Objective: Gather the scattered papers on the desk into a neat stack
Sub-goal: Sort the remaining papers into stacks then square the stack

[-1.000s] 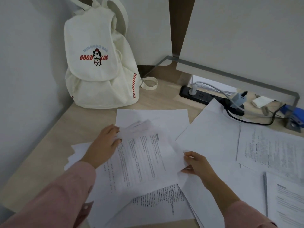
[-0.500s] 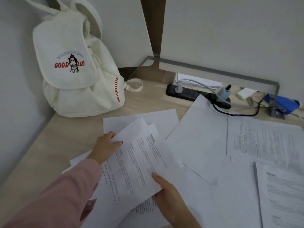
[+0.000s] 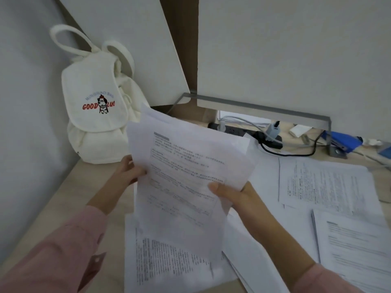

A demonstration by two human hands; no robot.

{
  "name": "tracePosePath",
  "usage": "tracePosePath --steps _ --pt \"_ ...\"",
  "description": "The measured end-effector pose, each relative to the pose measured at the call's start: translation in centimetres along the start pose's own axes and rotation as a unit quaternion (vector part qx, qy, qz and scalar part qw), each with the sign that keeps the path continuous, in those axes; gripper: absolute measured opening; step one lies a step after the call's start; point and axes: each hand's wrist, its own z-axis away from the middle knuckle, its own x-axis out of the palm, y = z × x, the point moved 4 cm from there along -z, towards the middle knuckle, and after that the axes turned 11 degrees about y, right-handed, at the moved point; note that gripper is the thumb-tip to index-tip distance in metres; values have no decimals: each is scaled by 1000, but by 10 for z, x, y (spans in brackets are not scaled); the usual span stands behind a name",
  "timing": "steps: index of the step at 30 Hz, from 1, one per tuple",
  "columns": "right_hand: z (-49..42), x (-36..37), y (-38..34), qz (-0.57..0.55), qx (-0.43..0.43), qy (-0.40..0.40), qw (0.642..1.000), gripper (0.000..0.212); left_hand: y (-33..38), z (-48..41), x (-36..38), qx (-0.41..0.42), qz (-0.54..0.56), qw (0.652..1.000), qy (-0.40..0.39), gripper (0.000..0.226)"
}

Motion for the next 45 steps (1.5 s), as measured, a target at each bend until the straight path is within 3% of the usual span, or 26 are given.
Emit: tracePosePath --steps 5,9,16,24,31,35,41,45 --pt "9 -36 -40 -9 -106 90 990 20 37 36 35 63 59 996 -3 30" --pt "22 -50 -46 -33 -164 102 981 40 35 57 61 67 104 992 19 31" --pt "13 -71 10 -31 -44 157 986 26 4 71 86 46 83 995 39 30" --pt "21 -78 2 -63 -87 163 981 25 13 79 84 70 118 986 96 28" --pt "20 -72 39 -11 -25 165 986 27 -10 87 104 -29 100 991 88 14" --pt "31 -81 33 -47 -44 180 982 32 -7 89 98 -2 136 985 110 28" --pt "33 -80 66 -4 37 196 980 27 -26 94 108 -29 70 993 89 23" --pt "35 -96 50 -30 -3 202 979 28 -19 96 116 6 63 996 62 29"
